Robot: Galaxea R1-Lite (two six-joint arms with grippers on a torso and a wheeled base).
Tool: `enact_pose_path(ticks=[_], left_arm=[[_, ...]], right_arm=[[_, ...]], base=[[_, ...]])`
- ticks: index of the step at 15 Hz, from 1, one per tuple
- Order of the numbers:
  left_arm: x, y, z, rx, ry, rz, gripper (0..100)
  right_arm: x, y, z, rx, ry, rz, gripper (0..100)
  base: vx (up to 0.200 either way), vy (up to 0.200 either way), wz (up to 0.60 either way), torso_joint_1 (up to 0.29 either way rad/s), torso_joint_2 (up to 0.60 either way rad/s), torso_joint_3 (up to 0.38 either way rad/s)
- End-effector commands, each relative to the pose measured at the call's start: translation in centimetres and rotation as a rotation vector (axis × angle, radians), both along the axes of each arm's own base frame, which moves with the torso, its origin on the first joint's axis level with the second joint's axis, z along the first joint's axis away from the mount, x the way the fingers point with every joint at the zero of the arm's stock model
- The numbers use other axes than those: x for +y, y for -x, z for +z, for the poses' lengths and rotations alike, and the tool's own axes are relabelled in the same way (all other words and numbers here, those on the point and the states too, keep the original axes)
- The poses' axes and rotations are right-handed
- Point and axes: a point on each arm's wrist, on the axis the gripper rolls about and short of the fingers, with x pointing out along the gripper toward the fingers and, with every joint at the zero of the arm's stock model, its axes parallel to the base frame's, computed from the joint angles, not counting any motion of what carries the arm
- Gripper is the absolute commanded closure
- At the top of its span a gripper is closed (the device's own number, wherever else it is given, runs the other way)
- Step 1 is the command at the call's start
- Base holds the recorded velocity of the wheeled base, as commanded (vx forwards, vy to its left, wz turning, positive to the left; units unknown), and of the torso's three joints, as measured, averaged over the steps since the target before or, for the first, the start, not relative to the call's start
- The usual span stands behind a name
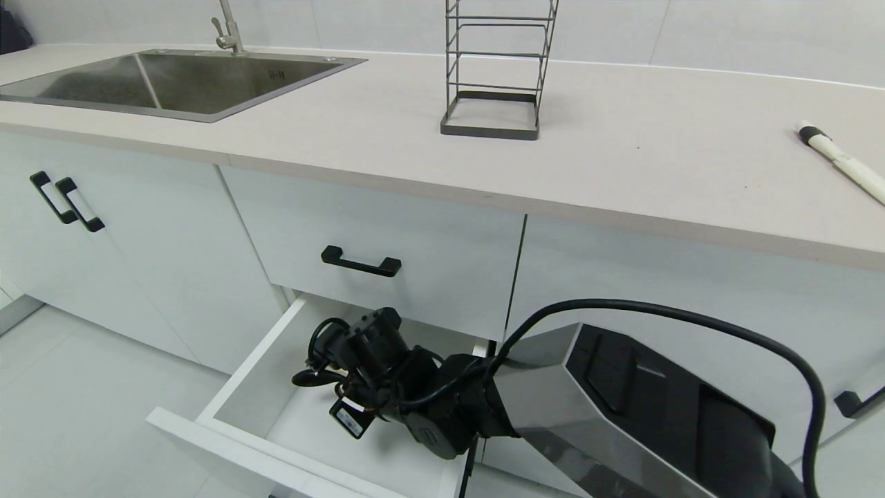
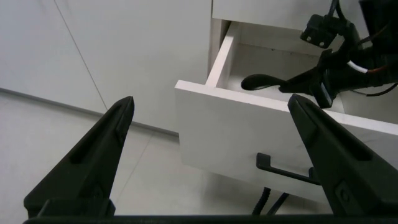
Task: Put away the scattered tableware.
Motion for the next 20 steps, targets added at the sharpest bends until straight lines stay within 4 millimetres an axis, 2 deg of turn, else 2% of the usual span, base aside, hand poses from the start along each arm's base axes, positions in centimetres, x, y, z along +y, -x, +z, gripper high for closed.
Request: enact_pose_path(ticks=[1,9,13,14,20], left_arm=[[0.0,0.0,0.0,0.001,-0.001,0.0,0],[0.0,0.0,0.0,0.001,-0.001,0.0,0],[0.0,0.0,0.0,0.001,0.0,0.0,0],[0.0,0.0,0.0,0.001,0.0,0.0,0],[0.0,0.0,0.0,0.001,-0.001,0.0,0]], right_arm=[[0.3,-0.1,-1.4,0.009,0.014,0.001,100],[1.1,-0.5,-2.7,0.014,0.024,0.003,100],[1.5,-0.4,-2.6,0.01,0.025,0.007,100],[1.4,-0.4,-2.6,0.003,0.029,-0.002,0],[1.4,-0.4,-2.6,0.003,0.031,-0.006,0]], base=[[0.0,0.0,0.0,0.0,0.0,0.0],[0.0,0.0,0.0,0.0,0.0,0.0],[0.0,0.0,0.0,0.0,0.0,0.0],[0.0,0.0,0.0,0.0,0.0,0.0],[0.0,0.0,0.0,0.0,0.0,0.0]])
